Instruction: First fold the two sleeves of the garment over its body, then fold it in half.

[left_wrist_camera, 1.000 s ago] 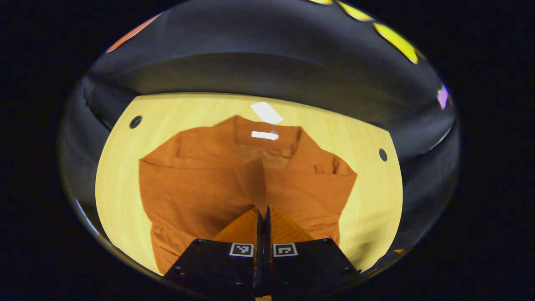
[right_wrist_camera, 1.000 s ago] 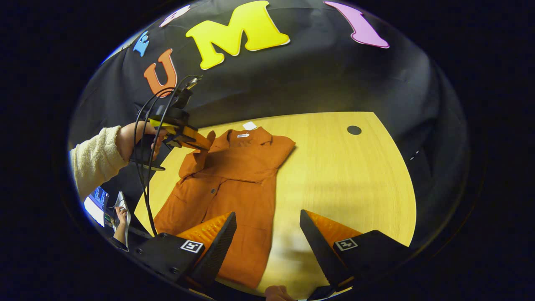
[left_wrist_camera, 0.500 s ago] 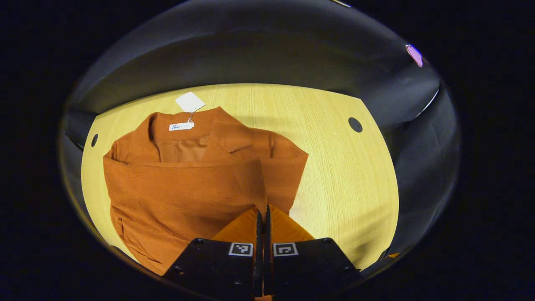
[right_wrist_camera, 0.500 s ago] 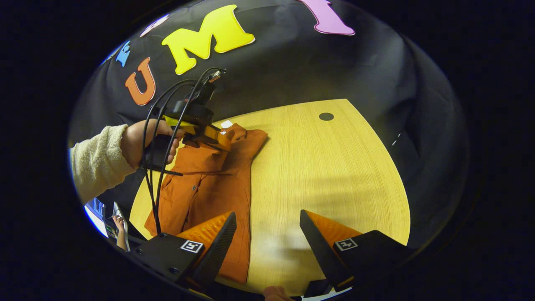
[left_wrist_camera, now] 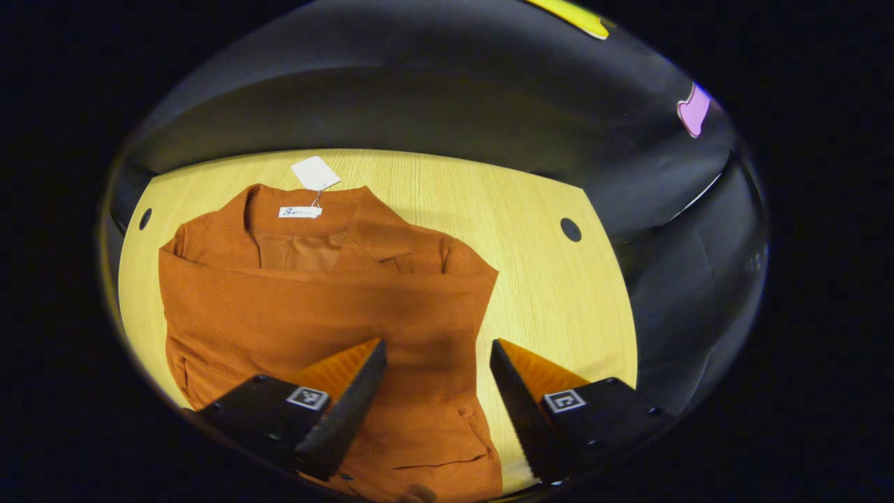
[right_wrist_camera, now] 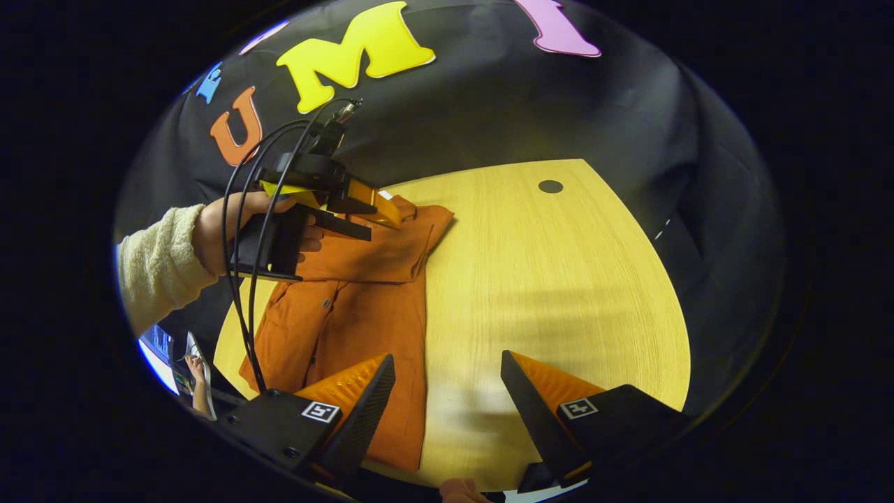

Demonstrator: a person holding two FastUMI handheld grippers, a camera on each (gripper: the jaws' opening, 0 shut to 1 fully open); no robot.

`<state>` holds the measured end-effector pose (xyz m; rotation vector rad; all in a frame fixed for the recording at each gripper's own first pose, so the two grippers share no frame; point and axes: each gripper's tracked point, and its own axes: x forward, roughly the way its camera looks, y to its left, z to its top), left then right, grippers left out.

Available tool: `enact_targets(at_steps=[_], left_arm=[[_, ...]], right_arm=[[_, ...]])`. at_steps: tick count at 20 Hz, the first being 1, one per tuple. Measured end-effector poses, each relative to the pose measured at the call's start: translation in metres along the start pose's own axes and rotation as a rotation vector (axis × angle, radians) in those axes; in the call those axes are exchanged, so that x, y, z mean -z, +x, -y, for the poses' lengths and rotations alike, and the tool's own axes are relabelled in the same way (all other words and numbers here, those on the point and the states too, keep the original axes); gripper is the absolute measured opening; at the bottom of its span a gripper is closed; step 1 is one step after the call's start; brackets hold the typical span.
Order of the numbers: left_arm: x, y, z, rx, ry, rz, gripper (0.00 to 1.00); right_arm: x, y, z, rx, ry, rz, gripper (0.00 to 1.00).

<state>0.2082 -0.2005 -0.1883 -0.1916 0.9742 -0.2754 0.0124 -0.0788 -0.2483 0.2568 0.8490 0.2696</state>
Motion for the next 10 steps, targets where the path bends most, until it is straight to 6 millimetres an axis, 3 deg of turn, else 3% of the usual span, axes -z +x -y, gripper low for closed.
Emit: enact_targets(at_steps=[1,5,10], left_arm=[[0.000,-0.006,-0.005,0.001,-0.001,0.018,0.99],[0.018,-0.043,-0.046,-0.036,-0.015,0.121,0.99],[0.085,-0.095,-0.140,-0.166,0.033,0.194,0.99]], right_arm=[[0.000,0.001,-0.005,-0.003,-0.007,-0.001,0.98],[0.004,0.009,-0.030,-0.015,-0.017,-0.005,0.98],[0.033,0.023,-0.056,-0.015,-0.049,-0.048,0.95]])
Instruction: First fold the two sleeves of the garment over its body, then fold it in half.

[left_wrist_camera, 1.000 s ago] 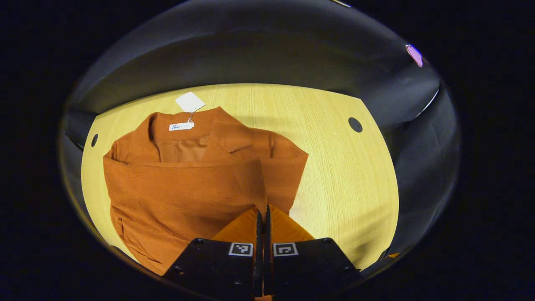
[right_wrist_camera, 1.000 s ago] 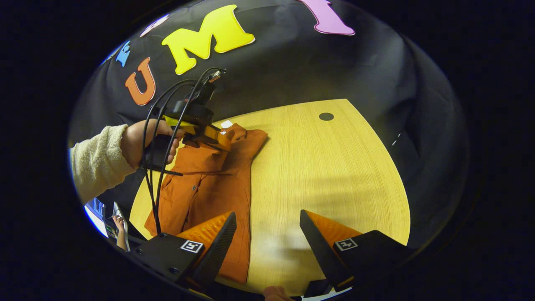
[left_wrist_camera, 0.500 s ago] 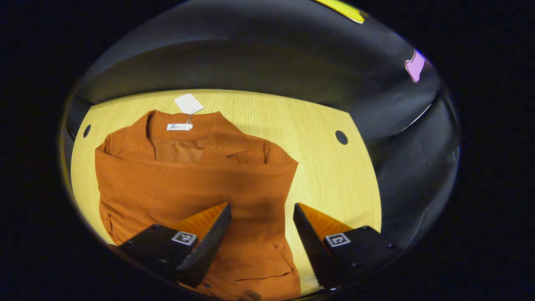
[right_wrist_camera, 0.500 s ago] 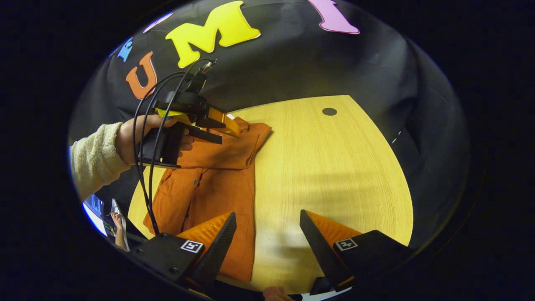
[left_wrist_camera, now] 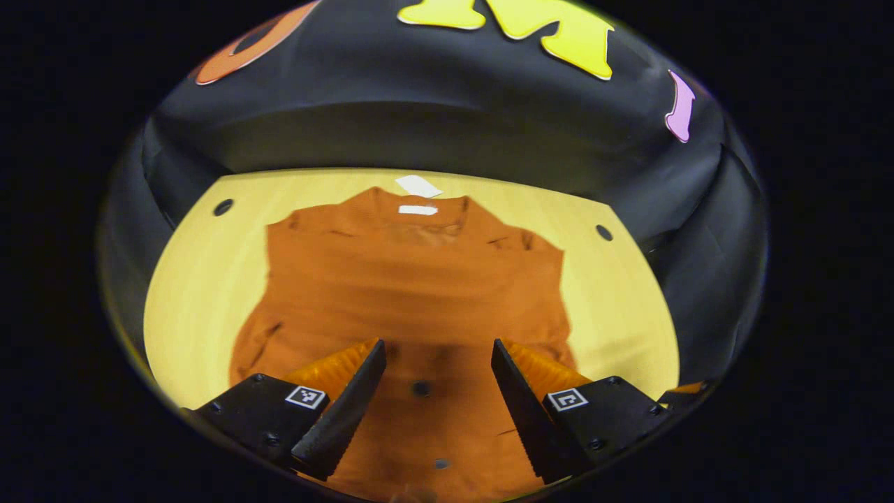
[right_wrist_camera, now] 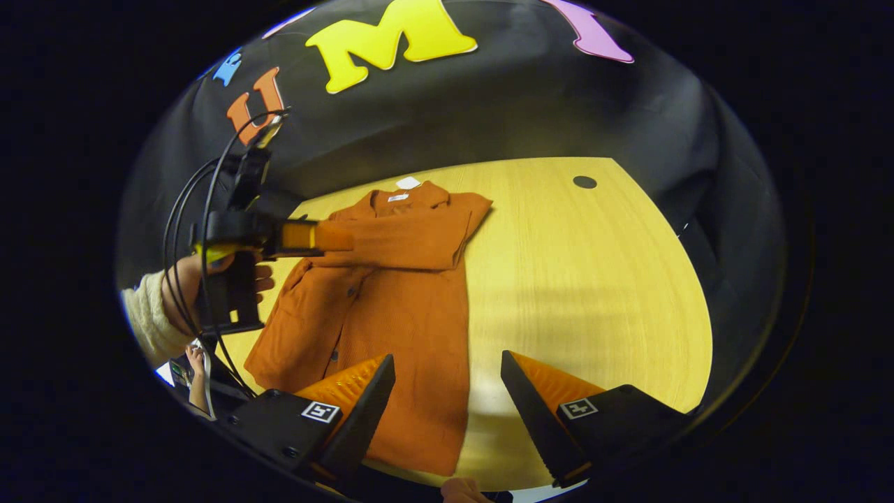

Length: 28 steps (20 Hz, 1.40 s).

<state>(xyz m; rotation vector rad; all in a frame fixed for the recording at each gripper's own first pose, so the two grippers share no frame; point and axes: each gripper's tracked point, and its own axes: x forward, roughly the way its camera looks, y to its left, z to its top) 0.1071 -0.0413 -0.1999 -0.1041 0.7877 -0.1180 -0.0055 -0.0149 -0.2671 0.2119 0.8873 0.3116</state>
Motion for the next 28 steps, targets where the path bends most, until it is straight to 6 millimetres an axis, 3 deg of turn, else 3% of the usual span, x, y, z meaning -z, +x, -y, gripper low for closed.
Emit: enact_targets(at_steps=[4,8,11,15,19,24,28], left_arm=[[0.062,-0.035,-0.082,-0.116,0.034,0.001,0.99],[0.114,-0.061,-0.144,-0.192,0.039,-0.030,0.99],[0.149,-0.081,-0.176,-0.214,0.001,-0.073,0.99],[0.194,-0.103,-0.211,-0.225,-0.080,-0.210,0.99],[0.221,-0.113,-0.216,-0.157,-0.103,-0.389,0.99],[0.208,-0.122,-0.194,0.041,-0.145,-0.559,0.98],[0.196,-0.137,-0.164,0.271,-0.190,-0.700,0.96]], right_arm=[[0.028,0.013,-0.018,0.007,-0.025,-0.049,0.98],[0.056,0.023,-0.024,0.031,-0.047,-0.100,0.98],[0.080,0.020,-0.016,0.060,-0.082,-0.156,0.98],[0.101,0.002,0.009,0.077,-0.080,-0.228,0.98],[0.125,-0.009,0.018,0.021,0.015,-0.345,0.98],[0.160,-0.018,0.022,-0.134,0.167,-0.554,0.97],[0.155,-0.016,0.021,-0.247,0.291,-0.610,0.93]])
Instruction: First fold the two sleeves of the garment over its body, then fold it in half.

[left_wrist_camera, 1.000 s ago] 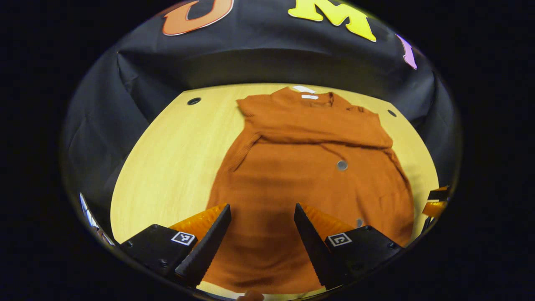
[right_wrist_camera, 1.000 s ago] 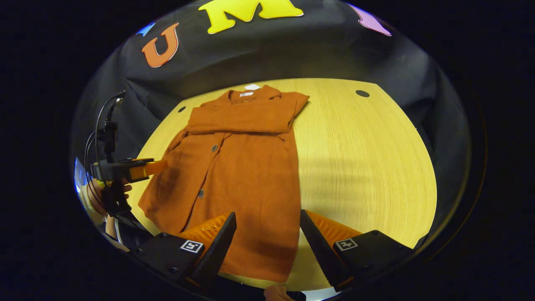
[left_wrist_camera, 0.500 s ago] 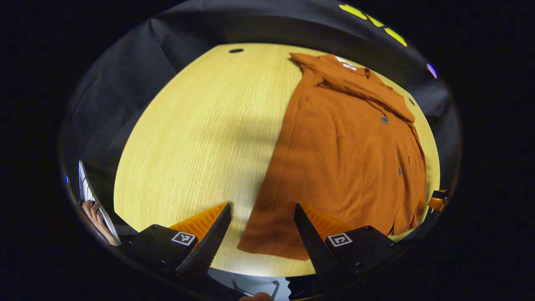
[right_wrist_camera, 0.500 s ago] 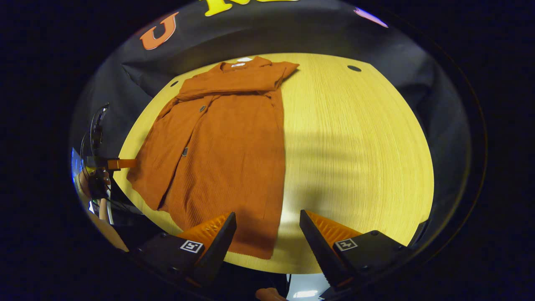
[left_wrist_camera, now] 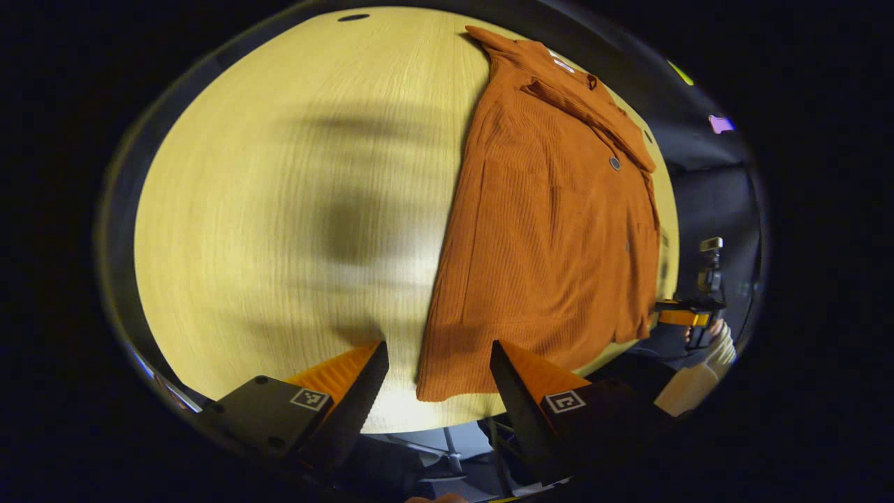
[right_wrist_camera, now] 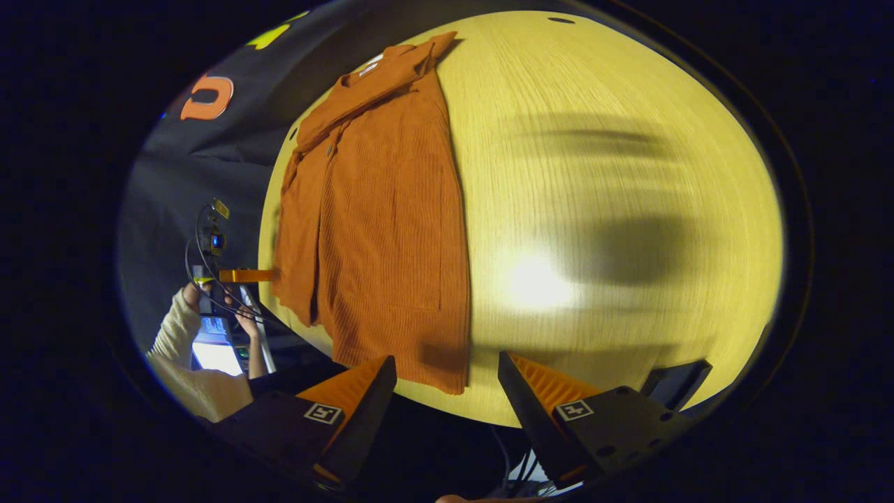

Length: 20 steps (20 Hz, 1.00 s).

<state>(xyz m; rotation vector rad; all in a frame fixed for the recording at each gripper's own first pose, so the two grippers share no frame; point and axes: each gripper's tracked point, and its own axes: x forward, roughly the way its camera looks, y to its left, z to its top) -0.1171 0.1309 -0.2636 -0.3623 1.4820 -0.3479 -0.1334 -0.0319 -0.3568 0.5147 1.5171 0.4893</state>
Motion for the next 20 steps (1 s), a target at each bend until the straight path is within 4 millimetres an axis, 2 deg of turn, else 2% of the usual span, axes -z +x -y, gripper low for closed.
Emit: enact_targets(at_steps=[4,5,6,7,8,10,11,12,13,15,16,17,19,20], left_arm=[[0.001,-0.002,0.053,0.192,-0.027,-0.037,0.93],[0.003,-0.002,0.042,0.222,-0.021,-0.025,0.91],[0.003,0.007,0.041,0.251,-0.020,-0.015,0.87],[-0.001,0.001,0.055,0.270,-0.018,-0.015,0.86],[-0.001,0.005,0.062,0.280,-0.017,-0.014,0.85],[-0.004,0.007,0.067,0.294,-0.017,-0.010,0.81],[-0.004,0.008,0.068,0.296,-0.018,-0.010,0.80],[-0.003,0.008,0.070,0.292,-0.014,-0.009,0.89],[-0.003,0.008,0.071,0.287,-0.010,-0.012,0.77],[0.000,0.009,0.072,0.278,-0.006,-0.018,0.70],[0.003,0.013,0.073,0.271,-0.006,-0.029,0.63],[0.006,0.017,0.073,0.261,-0.003,-0.042,0.73],[0.010,0.021,0.070,0.236,0.012,-0.054,0.29],[0.011,0.023,0.068,0.222,0.012,-0.052,0.28]], right_arm=[[-0.009,0.007,-0.016,-0.070,0.065,-0.014,0.94],[-0.011,0.010,-0.020,-0.074,0.057,-0.018,0.94],[-0.009,0.012,-0.024,-0.078,0.047,-0.025,0.94],[-0.009,0.015,-0.027,-0.078,0.041,-0.030,0.94],[-0.009,0.019,-0.029,-0.075,0.038,-0.036,0.92],[-0.009,0.021,-0.035,-0.082,0.046,-0.047,0.89],[-0.011,0.023,-0.038,-0.080,0.047,-0.053,0.88],[-0.012,0.029,-0.039,-0.073,0.045,-0.057,0.87],[-0.013,0.031,-0.041,-0.074,0.046,-0.064,0.80],[-0.015,0.035,-0.046,-0.081,0.057,-0.070,0.69],[-0.016,0.037,-0.042,-0.060,0.058,-0.069,0.70],[-0.016,0.040,-0.035,-0.028,0.055,-0.073,0.51],[-0.018,0.043,-0.035,-0.028,0.076,-0.080,0.23],[-0.019,0.044,-0.037,-0.039,0.093,-0.089,0.18]])
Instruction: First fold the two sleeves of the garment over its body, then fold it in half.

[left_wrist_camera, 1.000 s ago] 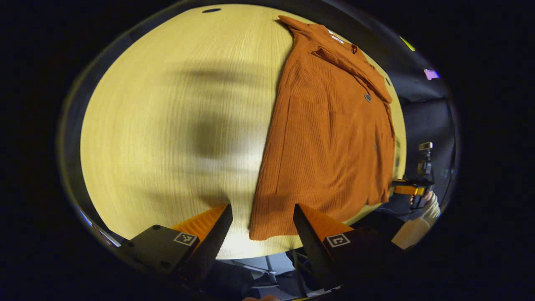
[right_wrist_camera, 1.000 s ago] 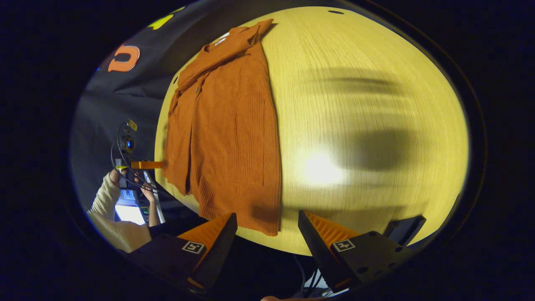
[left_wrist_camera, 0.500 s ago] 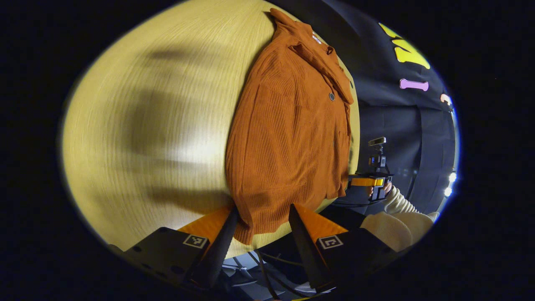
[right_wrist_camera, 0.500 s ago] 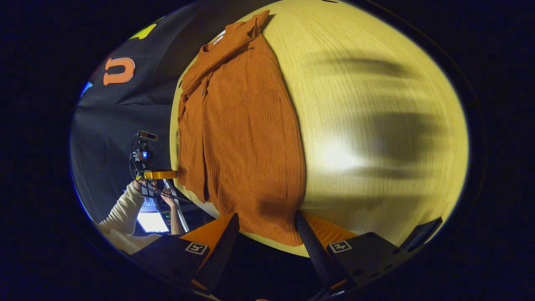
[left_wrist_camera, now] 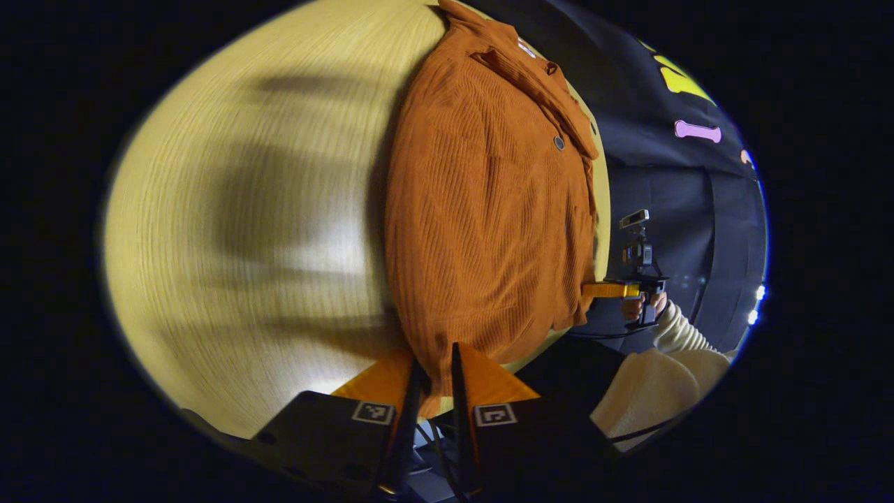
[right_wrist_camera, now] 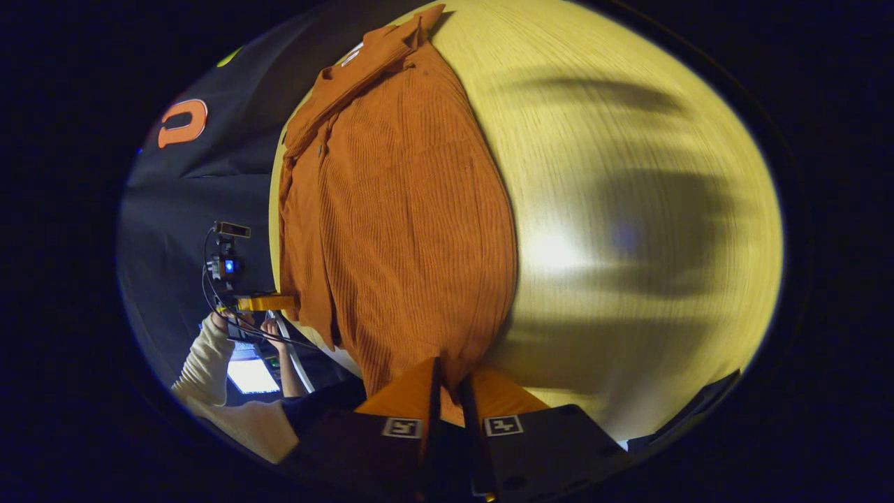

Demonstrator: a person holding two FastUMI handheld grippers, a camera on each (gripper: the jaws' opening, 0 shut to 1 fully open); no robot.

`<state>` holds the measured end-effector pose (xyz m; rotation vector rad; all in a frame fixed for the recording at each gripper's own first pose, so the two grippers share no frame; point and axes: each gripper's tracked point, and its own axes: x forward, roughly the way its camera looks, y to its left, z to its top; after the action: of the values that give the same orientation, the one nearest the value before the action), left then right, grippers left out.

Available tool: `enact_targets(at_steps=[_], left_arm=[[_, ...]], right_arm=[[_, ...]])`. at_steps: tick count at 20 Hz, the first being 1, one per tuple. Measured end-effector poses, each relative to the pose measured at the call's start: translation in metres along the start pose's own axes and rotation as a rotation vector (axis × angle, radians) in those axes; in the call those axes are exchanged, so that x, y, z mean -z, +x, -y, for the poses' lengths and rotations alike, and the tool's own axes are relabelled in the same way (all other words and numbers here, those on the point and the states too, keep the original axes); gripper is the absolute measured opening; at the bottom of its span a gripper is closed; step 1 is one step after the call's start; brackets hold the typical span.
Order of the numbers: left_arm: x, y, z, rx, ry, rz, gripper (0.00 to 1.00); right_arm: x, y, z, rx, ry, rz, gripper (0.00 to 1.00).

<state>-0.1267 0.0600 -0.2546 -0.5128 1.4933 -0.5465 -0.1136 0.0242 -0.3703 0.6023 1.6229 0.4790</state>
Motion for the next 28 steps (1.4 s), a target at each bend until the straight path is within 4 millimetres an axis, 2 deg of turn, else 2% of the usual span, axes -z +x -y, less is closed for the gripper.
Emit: enact_targets(at_steps=[1,2,4,5,6,9,11,13,15,18,20,22,25,28], left_arm=[[-0.001,0.000,0.000,0.000,-0.012,0.010,0.19],[-0.002,0.000,0.000,-0.004,-0.014,0.014,0.08],[-0.001,-0.001,-0.003,-0.014,-0.007,0.029,0.07],[-0.002,-0.001,-0.002,-0.023,0.009,0.037,0.06],[-0.002,0.000,-0.002,-0.034,0.034,0.049,0.03],[-0.005,0.002,0.000,-0.059,0.022,0.062,0.04],[-0.006,0.001,0.005,-0.090,0.035,0.066,0.03],[-0.002,-0.009,0.023,-0.093,0.114,0.084,0.03],[-0.007,-0.019,0.043,-0.108,0.194,0.110,0.04],[-0.014,-0.027,0.067,-0.138,0.279,0.126,0.03],[-0.013,-0.032,0.075,-0.167,0.352,0.121,0.03],[-0.025,-0.038,0.096,-0.173,0.382,0.137,0.03],[-0.051,-0.057,0.119,-0.163,0.418,0.178,0.03],[-0.082,-0.084,0.139,-0.158,0.459,0.229,0.03]], right_arm=[[-0.002,0.000,-0.002,-0.008,0.005,-0.001,0.11],[-0.002,0.000,-0.004,-0.010,0.003,-0.004,0.11],[-0.003,0.002,-0.002,0.003,-0.029,-0.005,0.10],[0.004,0.023,-0.004,-0.004,-0.029,-0.016,0.10],[-0.001,0.004,-0.002,0.005,-0.031,-0.009,0.01],[0.002,0.002,-0.002,0.008,-0.066,0.003,0.01],[0.002,-0.006,-0.014,-0.031,-0.087,0.019,0.00],[-0.001,-0.022,-0.038,-0.095,-0.104,0.053,0.01],[0.005,-0.043,-0.061,-0.156,-0.122,0.072,0.00],[0.002,-0.066,-0.082,-0.189,-0.184,0.100,0.01],[-0.005,-0.075,-0.095,-0.205,-0.216,0.119,0.00],[-0.012,-0.084,-0.107,-0.224,-0.244,0.139,0.00],[-0.033,-0.097,-0.126,-0.252,-0.251,0.180,0.00],[-0.071,-0.119,-0.144,-0.262,-0.271,0.234,0.00]])
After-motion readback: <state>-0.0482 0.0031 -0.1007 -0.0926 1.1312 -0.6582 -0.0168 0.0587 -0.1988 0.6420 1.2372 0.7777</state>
